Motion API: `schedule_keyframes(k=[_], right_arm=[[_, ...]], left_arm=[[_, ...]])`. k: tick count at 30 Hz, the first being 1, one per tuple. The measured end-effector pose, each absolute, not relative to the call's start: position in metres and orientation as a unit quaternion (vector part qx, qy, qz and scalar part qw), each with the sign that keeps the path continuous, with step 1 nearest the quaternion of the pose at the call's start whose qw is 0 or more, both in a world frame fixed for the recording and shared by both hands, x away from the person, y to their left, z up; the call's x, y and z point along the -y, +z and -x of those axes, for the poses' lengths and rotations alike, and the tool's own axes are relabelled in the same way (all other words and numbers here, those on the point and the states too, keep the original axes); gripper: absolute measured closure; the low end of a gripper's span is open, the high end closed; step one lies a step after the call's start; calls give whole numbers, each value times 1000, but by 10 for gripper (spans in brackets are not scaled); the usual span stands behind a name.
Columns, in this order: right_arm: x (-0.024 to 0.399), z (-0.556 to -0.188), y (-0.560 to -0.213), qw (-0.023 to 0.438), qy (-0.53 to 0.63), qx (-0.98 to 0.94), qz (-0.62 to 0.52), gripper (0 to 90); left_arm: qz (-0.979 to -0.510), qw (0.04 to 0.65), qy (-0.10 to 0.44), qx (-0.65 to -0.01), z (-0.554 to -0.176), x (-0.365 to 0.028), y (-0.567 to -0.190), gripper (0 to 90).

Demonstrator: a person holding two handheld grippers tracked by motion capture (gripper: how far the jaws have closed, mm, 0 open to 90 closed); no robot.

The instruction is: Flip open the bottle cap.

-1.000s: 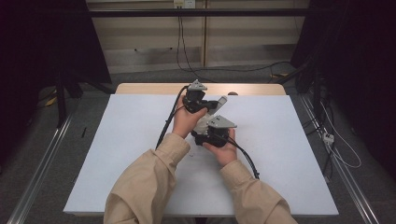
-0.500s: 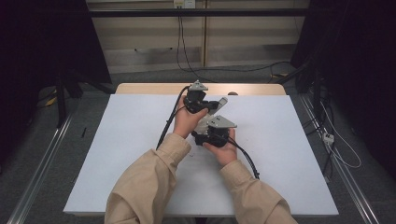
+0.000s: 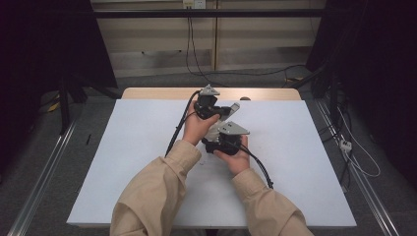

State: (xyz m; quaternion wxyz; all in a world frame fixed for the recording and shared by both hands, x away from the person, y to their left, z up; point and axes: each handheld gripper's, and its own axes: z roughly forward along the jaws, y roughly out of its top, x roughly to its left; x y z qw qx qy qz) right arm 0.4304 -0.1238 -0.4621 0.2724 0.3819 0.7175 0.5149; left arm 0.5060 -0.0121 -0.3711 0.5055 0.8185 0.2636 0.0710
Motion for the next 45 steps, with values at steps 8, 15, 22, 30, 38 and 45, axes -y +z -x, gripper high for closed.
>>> schedule_keyframes(k=[8, 15, 22, 30, 38, 45], right_arm=[[123, -430, -462, 275, 513, -717, -383, 183], [124, -429, -461, 269, 509, -720, -388, 172], [128, -429, -461, 249, 507, -721, -403, 105], [132, -427, -461, 220, 503, -727, -413, 60], [131, -421, -458, 203, 494, -745, -399, 32], [145, -410, -456, 194, 493, -752, -392, 57]], left_arm=[[-818, 507, 66, -264, -506, 11, -371, 900], [-816, 508, 65, -268, -505, 10, -370, 849], [-808, 518, 65, -273, -504, 8, -365, 772], [-807, 514, 72, -281, -500, 2, -358, 625], [-804, 516, 78, -286, -490, -7, -350, 395], [-804, 518, 79, -282, -481, -27, -351, 266]])
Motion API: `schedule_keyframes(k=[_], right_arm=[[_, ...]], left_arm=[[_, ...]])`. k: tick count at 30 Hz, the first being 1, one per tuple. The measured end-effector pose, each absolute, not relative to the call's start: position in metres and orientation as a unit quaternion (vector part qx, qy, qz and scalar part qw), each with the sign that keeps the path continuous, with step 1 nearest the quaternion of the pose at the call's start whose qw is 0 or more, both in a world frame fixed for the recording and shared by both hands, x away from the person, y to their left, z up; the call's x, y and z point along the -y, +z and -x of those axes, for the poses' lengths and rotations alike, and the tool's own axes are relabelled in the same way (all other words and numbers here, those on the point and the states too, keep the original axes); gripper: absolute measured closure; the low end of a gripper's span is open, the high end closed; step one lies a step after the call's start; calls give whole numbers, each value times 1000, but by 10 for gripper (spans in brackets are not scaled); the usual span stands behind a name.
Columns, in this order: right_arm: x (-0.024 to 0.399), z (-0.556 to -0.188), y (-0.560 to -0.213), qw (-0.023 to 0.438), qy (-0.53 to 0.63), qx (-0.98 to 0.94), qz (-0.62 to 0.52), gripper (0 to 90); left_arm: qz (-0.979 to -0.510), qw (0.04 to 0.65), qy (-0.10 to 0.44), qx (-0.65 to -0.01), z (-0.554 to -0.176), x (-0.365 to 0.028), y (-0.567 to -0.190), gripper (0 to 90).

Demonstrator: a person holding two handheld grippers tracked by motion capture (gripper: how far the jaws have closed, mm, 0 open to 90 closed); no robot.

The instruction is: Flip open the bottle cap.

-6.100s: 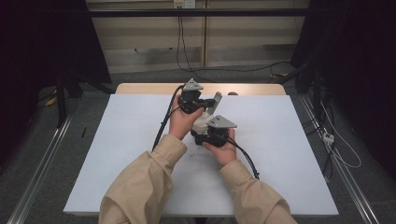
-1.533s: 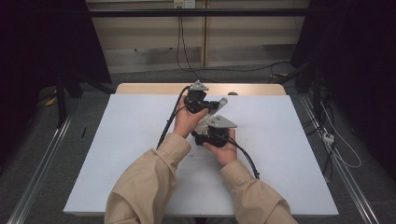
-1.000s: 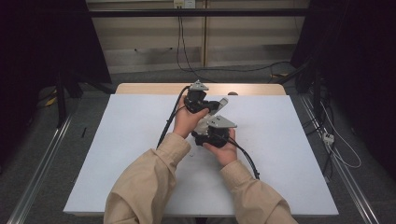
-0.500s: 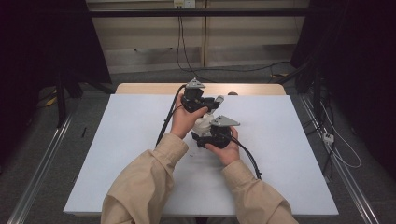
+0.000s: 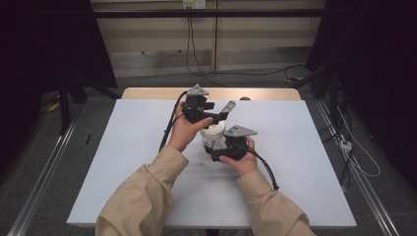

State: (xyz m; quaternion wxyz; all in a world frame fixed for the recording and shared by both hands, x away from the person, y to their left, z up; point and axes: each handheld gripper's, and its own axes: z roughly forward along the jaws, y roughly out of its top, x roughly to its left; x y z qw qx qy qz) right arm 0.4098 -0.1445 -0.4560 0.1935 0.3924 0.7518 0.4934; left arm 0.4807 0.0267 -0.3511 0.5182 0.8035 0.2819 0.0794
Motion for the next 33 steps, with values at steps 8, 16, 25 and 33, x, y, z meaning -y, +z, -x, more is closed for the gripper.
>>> schedule_keyframes(k=[8, 16, 25, 33], right_arm=[[156, -395, -450, 184, 500, -755, -383, 49], [167, -381, -444, 184, 503, -756, -376, 51], [175, -371, -441, 174, 501, -763, -369, 58], [182, -362, -442, 169, 501, -766, -366, 62]], left_arm=[[-807, 510, 97, -282, -468, -53, -356, 197], [-804, 514, 95, -284, -454, -76, -366, 138], [-809, 511, 87, -278, -438, -98, -380, 110], [-812, 498, 89, -289, -429, -121, -397, 97]])
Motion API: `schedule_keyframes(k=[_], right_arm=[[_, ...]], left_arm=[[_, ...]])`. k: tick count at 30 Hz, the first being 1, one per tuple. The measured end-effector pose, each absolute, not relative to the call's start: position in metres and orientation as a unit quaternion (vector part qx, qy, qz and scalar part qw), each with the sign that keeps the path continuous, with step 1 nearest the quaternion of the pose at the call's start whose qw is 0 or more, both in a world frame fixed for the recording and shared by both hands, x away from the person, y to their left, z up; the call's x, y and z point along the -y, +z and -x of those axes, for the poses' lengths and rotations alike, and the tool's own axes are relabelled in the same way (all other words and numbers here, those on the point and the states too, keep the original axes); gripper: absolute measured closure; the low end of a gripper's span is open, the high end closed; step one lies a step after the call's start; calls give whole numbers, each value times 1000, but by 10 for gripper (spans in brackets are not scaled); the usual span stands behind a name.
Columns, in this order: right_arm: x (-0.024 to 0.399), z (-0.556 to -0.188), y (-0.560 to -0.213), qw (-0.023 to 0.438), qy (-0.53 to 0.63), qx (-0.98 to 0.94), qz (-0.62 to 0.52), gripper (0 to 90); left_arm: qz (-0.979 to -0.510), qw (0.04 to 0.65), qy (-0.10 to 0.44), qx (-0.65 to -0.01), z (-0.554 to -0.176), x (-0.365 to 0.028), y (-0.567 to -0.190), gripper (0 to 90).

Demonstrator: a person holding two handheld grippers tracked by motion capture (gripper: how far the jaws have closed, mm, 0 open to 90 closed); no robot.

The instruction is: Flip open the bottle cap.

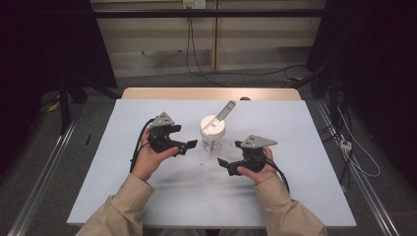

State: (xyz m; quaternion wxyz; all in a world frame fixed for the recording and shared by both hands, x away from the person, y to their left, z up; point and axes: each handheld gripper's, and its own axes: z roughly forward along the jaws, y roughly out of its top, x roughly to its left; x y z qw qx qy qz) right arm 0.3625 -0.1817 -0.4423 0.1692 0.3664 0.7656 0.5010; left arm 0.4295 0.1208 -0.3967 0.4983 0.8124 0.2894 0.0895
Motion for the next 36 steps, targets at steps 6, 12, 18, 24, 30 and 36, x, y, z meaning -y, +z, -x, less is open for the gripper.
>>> schedule_keyframes(k=[6, 12, 18, 24, 30, 36], right_arm=[[187, -355, -441, 170, 503, -764, -366, 67], [193, -349, -443, 165, 502, -765, -367, 68], [200, -343, -443, 165, 503, -764, -370, 70], [209, -336, -444, 168, 503, -762, -372, 73], [218, -328, -446, 166, 503, -759, -380, 73], [228, -321, -447, 172, 503, -755, -383, 74]], left_arm=[[-815, 493, 91, -290, -423, -136, -402, 88], [-813, 494, 94, -293, -413, -151, -406, 87], [-813, 491, 93, -298, -407, -165, -411, 87], [-812, 491, 94, -302, -400, -177, -415, 86], [-809, 493, 96, -306, -394, -187, -419, 86], [-813, 492, 95, -296, -387, -192, -422, 82]])
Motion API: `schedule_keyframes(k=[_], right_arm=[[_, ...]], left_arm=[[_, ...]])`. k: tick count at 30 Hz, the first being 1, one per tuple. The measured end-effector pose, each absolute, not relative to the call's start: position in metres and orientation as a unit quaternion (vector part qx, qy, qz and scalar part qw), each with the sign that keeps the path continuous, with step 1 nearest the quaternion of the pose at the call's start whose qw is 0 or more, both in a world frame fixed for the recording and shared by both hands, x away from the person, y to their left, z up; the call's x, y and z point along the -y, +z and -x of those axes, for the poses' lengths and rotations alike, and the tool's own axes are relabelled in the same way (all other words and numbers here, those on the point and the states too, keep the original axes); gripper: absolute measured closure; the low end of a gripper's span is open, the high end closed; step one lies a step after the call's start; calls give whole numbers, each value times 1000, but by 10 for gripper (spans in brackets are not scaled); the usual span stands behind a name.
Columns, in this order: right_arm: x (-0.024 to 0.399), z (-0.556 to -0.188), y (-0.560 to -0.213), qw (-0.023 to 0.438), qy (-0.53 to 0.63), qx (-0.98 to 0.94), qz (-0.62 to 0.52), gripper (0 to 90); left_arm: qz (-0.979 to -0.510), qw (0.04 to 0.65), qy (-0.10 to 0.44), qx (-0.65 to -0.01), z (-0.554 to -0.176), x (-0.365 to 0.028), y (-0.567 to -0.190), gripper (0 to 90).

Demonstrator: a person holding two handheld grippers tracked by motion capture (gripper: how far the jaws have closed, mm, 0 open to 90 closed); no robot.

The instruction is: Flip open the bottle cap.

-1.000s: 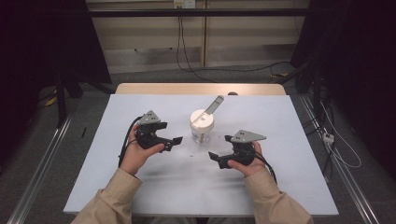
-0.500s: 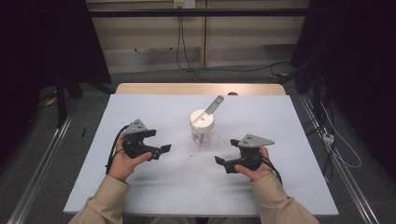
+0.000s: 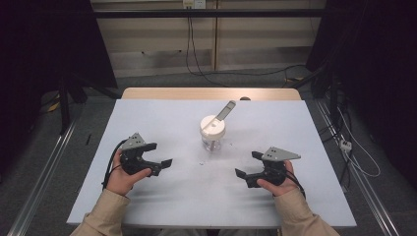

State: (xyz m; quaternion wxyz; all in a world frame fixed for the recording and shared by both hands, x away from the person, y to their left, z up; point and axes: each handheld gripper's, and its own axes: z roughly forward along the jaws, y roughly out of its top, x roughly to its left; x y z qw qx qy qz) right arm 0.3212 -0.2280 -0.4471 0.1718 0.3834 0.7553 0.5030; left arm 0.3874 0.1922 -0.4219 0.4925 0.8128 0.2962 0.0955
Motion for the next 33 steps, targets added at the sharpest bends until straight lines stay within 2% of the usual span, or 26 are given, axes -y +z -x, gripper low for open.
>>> schedule_keyframes(k=[33], right_arm=[[269, -289, -453, 196, 491, -747, -404, 77]], left_arm=[[-803, 491, 102, -323, -361, -225, -431, 82]])
